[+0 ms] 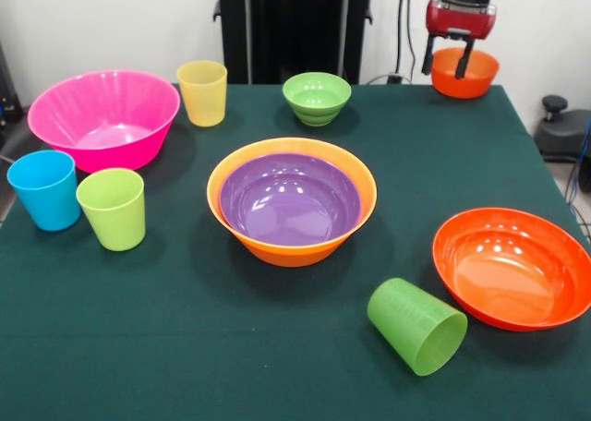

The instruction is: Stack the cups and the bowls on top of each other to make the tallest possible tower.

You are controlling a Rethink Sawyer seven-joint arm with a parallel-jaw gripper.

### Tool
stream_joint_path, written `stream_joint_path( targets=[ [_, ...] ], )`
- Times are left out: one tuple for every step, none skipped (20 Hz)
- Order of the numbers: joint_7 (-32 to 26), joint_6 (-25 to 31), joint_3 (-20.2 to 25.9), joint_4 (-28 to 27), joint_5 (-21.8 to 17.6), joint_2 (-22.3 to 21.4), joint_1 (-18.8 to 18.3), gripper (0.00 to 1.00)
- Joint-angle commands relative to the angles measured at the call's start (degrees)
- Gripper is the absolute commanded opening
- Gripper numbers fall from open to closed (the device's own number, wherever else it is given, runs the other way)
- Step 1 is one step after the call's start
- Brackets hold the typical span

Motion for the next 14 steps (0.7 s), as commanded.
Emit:
stream_joint_path(
  targets=[
    [13.02,9.88,-3.28,-2.29,15.23,0.79,9.26,1.00],
    [7.54,17.60,11.54,1.55,6.79,-6.30,-7.65,1.00],
    [6.02,12.22,0.43,-1.85,7.62,-4.27,3.85,1.00],
    [5.66,12.07,0.37,-1.78,7.87,-4.25,3.91,1.00],
    [5.31,11.91,0.30,-1.70,8.13,-4.22,3.97,1.00],
    [5.20,11.91,0.29,-1.74,8.19,-4.20,3.98,1.00],
    [5.10,11.92,0.28,-1.77,8.25,-4.18,3.98,1.00],
    [5.13,11.76,0.26,-1.78,8.30,-4.11,4.04,1.00],
    [5.04,11.82,0.33,-1.65,8.15,-4.32,3.93,1.00],
    [4.95,12.08,0.41,-1.53,8.01,-4.66,3.81,1.00],
    [4.88,12.25,0.40,-1.52,7.88,-4.79,3.73,1.00],
    [4.87,12.41,0.42,-1.46,7.78,-4.97,3.73,1.00],
    [4.85,12.34,0.47,-1.51,7.67,-4.90,3.64,1.00],
    [4.83,12.26,0.52,-1.55,7.57,-4.83,3.55,1.00]
  ],
)
